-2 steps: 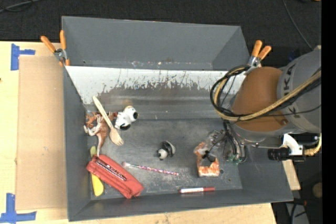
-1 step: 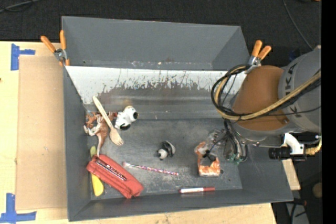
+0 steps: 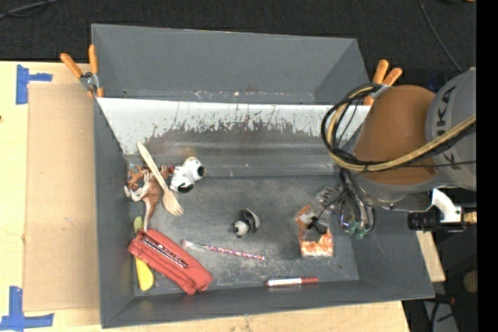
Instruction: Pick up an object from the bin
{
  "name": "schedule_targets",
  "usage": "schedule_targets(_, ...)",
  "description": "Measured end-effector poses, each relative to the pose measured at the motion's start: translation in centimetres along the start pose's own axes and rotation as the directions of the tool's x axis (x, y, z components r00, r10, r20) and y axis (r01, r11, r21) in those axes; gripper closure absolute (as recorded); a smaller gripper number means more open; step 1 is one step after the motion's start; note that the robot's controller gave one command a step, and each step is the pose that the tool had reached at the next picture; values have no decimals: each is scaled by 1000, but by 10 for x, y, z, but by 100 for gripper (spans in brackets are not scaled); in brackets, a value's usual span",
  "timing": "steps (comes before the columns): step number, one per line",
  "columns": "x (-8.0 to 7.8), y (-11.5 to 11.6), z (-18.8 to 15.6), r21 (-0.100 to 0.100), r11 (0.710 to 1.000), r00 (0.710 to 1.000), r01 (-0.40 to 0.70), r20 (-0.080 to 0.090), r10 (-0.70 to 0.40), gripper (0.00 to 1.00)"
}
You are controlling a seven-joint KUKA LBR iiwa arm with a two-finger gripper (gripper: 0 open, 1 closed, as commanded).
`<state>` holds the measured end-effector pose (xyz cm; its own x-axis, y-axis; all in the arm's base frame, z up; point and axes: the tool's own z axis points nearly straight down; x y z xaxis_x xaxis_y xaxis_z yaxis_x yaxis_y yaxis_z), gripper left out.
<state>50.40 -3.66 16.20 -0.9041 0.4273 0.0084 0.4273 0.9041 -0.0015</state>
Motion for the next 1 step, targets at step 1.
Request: schedule_targets(1,1,0,-39,1,1000,1000,1,-3,-1,100)
